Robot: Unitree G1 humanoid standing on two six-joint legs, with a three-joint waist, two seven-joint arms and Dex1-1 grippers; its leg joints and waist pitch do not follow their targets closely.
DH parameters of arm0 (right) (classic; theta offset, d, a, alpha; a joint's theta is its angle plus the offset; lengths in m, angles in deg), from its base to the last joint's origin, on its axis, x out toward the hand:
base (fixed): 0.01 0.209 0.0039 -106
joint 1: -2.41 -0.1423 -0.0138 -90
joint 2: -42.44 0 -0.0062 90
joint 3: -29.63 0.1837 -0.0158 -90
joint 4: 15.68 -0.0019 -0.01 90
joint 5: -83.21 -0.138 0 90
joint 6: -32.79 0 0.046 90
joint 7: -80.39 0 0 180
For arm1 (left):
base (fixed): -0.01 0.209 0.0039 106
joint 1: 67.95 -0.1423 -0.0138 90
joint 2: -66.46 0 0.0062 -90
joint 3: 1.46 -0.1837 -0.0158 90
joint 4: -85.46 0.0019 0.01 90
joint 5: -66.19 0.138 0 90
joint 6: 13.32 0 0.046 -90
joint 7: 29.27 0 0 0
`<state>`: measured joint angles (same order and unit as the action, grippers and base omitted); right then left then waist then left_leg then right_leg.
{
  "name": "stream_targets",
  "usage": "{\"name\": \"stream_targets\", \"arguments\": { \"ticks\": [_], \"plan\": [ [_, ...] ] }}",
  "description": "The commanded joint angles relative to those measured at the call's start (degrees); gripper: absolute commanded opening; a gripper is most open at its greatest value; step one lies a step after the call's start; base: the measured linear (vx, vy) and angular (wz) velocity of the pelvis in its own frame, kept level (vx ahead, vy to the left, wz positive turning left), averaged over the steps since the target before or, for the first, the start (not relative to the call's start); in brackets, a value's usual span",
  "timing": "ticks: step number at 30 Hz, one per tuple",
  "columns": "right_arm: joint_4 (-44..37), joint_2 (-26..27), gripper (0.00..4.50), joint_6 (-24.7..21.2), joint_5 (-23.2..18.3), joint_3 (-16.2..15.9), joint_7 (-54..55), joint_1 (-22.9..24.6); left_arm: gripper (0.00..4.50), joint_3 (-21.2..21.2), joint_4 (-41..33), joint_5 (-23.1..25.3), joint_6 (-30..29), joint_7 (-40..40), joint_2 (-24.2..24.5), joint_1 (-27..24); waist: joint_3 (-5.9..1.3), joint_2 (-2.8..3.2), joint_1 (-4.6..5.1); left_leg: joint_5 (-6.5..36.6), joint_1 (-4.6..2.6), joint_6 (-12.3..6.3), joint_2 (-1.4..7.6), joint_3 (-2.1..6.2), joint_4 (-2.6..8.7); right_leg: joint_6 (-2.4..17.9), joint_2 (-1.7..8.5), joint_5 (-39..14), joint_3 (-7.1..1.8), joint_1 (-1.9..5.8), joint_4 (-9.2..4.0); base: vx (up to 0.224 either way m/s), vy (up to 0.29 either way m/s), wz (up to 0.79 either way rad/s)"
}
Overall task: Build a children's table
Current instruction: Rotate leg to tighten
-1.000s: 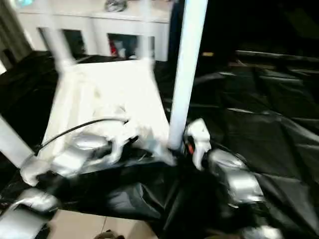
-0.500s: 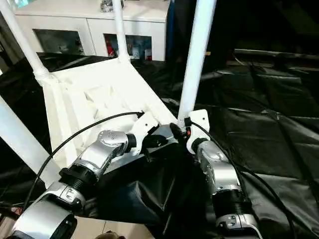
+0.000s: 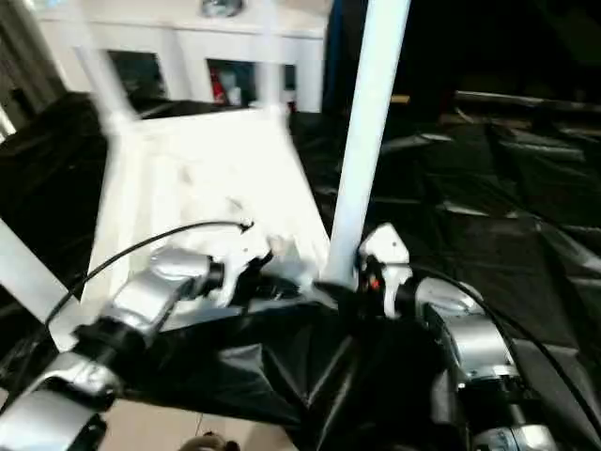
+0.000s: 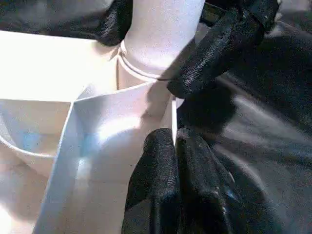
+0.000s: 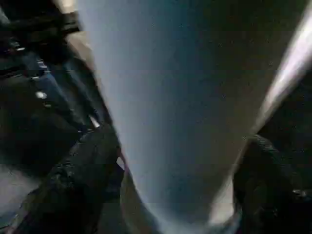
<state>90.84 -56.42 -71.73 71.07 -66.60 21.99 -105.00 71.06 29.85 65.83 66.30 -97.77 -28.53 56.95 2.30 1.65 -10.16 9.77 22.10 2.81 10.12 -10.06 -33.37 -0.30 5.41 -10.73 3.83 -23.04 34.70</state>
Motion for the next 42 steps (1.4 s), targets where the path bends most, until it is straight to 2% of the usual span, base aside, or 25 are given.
{"name": "stream_targets", "arguments": {
  "ticks": [1,5,8,10,12,17,22,24,26,27,28,29,30,31,32,33,34,36,39,41,42],
  "plan": [
    [-2.3,-0.7,3.55,-1.0,-2.0,-2.7,-5.0,0.9,0.00,-1.0,-3.2,-2.3,1.5,-3.0,-0.4,0.7,-3.13,-0.80,-0.01,14.3,-1.04,-3.59,3.55,0.97,4.22,12.9,3.89,-11.5,-2.52,2.66,-4.17,0.000,0.000,0.00],
    [-3.7,-2.6,3.55,-1.7,-2.7,-3.6,-8.9,1.6,0.00,-1.3,-5.2,-3.4,0.0,-7.3,2.0,0.0,-3.08,-0.91,-0.21,14.9,-0.95,-3.07,3.51,1.01,4.33,12.4,4.01,-13.0,-2.56,2.66,-4.29,0.000,0.000,0.00],
    [-4.5,-3.5,3.24,-2.3,-2.8,-4.4,-10.6,1.8,0.00,-1.7,-7.0,-4.2,-0.8,-10.2,3.7,-0.7,-3.18,-0.74,-0.31,14.2,-0.92,-3.17,3.55,1.00,4.26,12.6,3.92,-12.1,-2.54,2.54,-4.11,0.000,0.000,0.00],
    [-4.4,-3.5,3.10,-2.2,-2.5,-4.6,-10.6,1.8,0.00,-1.8,-7.3,-4.3,-1.0,-10.7,4.1,-0.9,-3.20,-0.71,-0.49,14.2,-1.09,-2.90,3.53,0.92,4.19,13.0,3.86,-11.8,-2.56,2.39,-4.11,0.000,0.000,0.00],
    [-4.3,-3.6,2.83,-2.4,-2.3,-5.0,-10.9,1.8,0.00,-1.9,-7.6,-4.3,-1.3,-11.5,4.5,-1.0,-3.16,-0.78,-0.69,14.3,-1.11,-2.65,3.56,0.95,4.27,12.9,3.85,-12.0,-2.58,2.40,-4.09,0.000,0.000,0.00],
    [-5.1,-3.5,2.48,-3.5,-3.3,-5.0,-11.7,2.0,0.00,-2.0,-8.1,-4.4,-1.4,-11.7,4.9,-1.3,-3.20,-0.94,-0.89,13.7,-1.03,-2.61,3.47,0.94,4.19,12.7,3.89,-11.7,-2.58,2.48,-4.00,0.000,0.000,0.00],
    [-5.3,-2.7,2.46,-4.0,-3.5,-5.0,-11.2,2.7,0.00,-1.7,-8.4,-4.5,-1.7,-10.4,4.5,-1.5,-3.29,-1.07,-0.88,12.7,-1.05,-3.06,3.44,0.87,4.02,12.8,3.88,-10.9,-2.55,2.47,-3.89,0.000,0.000,0.00],
    [-3.4,-0.6,2.46,-3.5,-2.9,-3.7,-7.1,2.3,0.00,-1.2,-7.5,-4.2,-1.5,-8.3,3.5,-1.1,-3.23,-1.07,-0.85,12.8,-0.99,-2.94,3.44,0.93,4.10,12.6,3.88,-11.6,-2.54,2.43,-3.93,0.000,0.000,0.00],
    [1.0,3.1,2.45,-2.7,-0.8,-1.5,2.0,0.7,0.00,-0.2,-5.7,-3.7,-1.6,-4.4,1.5,-0.2,-3.06,-1.10,-0.55,13.9,-0.94,-2.14,3.28,0.90,4.18,12.4,3.97,-13.4,-2.58,2.18,-4.15,0.000,0.000,0.00],
    [2.5,4.2,2.45,-3.0,-0.1,-0.8,5.1,0.1,0.00,0.0,-5.2,-3.5,-1.5,-3.3,0.8,0.1,-2.88,-1.08,-0.29,15.8,-0.94,-0.87,3.18,1.06,4.43,11.8,4.09,-16.8,-2.55,2.17,-4.49,0.000,0.000,0.00],
    [4.4,5.6,2.45,-3.3,0.6,0.2,9.0,-0.7,0.00,0.3,-4.3,-3.1,-1.5,-1.2,-0.4,0.6,-2.81,-1.30,-0.02,16.7,-0.92,-0.37,3.03,1.13,4.57,11.2,4.15,-18.9,-2.42,2.31,-4.73,0.000,0.000,0.00],
    [6.1,7.0,2.45,-4.2,1.1,1.1,12.6,-1.4,0.00,0.4,-3.3,-2.5,-1.0,0.9,-1.5,1.2,-2.77,-1.28,0.50,18.4,-1.27,0.82,3.04,1.32,4.76,10.0,4.18,-22.0,-2.37,2.22,-5.01,0.000,0.000,0.00],
    [7.2,8.5,2.44,-4.9,1.4,1.8,16.0,-1.9,0.00,0.6,-1.9,-1.8,-0.7,3.8,-3.1,2.0,-2.62,-1.20,1.38,19.5,-1.06,1.34,2.99,1.48,4.95,9.4,4.18,-23.5,-2.38,2.21,-5.17,0.000,0.000,0.00],
    [7.6,9.3,2.44,-5.3,1.5,2.1,17.8,-2.1,0.00,0.8,-1.1,-1.4,-0.5,5.7,-4.1,2.5,-2.67,-1.23,1.47,20.0,-1.25,1.62,3.00,1.52,4.92,9.1,4.24,-24.2,-2.33,2.16,-5.35,0.000,0.000,0.00],
    [7.9,10.7,2.44,-6.0,1.7,2.6,20.6,-2.3,0.00,0.9,-0.2,-0.9,-0.4,8.0,-5.4,3.1,-2.77,-1.42,1.86,20.1,-1.30,1.58,3.00,1.53,4.87,8.7,4.27,-23.9,-2.44,2.18,-5.44,0.000,0.000,0.00],
    [8.3,12.4,2.44,-6.8,2.1,3.2,23.8,-2.6,0.00,1.2,1.0,-0.5,-0.4,11.2,-7.1,3.9,-2.79,-1.32,2.08,18.6,-0.99,1.04,2.93,1.42,4.84,8.6,4.13,-22.0,-2.56,2.28,-5.32,0.000,0.000,0.00],
    [8.6,13.6,2.44,-7.2,2.4,3.5,26.2,-2.8,0.00,1.5,1.8,-0.3,-0.4,13.3,-8.2,4.4,-2.73,-1.30,2.16,18.3,-1.04,0.97,2.91,1.33,4.83,8.7,3.99,-21.3,-2.61,2.10,-5.37,0.000,0.000,0.00],
    [9.7,16.1,2.44,-6.8,3.2,4.5,31.0,-3.4,0.00,1.7,3.0,0.1,-0.5,16.7,-10.2,5.2,-2.99,-1.29,2.11,16.9,-1.05,0.70,2.75,1.29,4.67,9.0,4.05,-19.5,-2.54,2.35,-5.13,0.000,0.000,0.00],
    [10.2,18.2,2.43,-5.3,4.5,4.1,33.3,-3.9,0.00,1.9,4.2,0.4,-0.4,18.7,-12.3,5.8,-3.10,-1.13,2.13,14.9,-0.94,0.01,2.73,1.11,4.50,9.6,3.79,-15.2,-2.57,2.34,-4.85,0.000,0.000,0.00],
    [10.2,18.6,2.43,-2.9,4.4,3.0,31.8,-4.2,0.00,1.6,3.9,0.5,-0.1,17.2,-12.8,5.6,-3.23,-1.06,2.10,14.0,-0.80,-0.65,2.73,1.11,4.42,10.2,3.79,-13.0,-2.50,2.61,-4.56,0.000,0.000,0.00],
    [9.8,18.7,2.78,-2.5,3.7,3.1,30.7,-4.2,0.00,1.5,3.8,0.6,0.0,17.0,-12.8,5.5,-3.25,-1.06,2.10,14.0,-0.85,-0.89,2.74,1.07,4.40,10.3,3.73,-12.6,-2.48,2.60,-4.55,0.000,0.000,0.00]
  ]
}}
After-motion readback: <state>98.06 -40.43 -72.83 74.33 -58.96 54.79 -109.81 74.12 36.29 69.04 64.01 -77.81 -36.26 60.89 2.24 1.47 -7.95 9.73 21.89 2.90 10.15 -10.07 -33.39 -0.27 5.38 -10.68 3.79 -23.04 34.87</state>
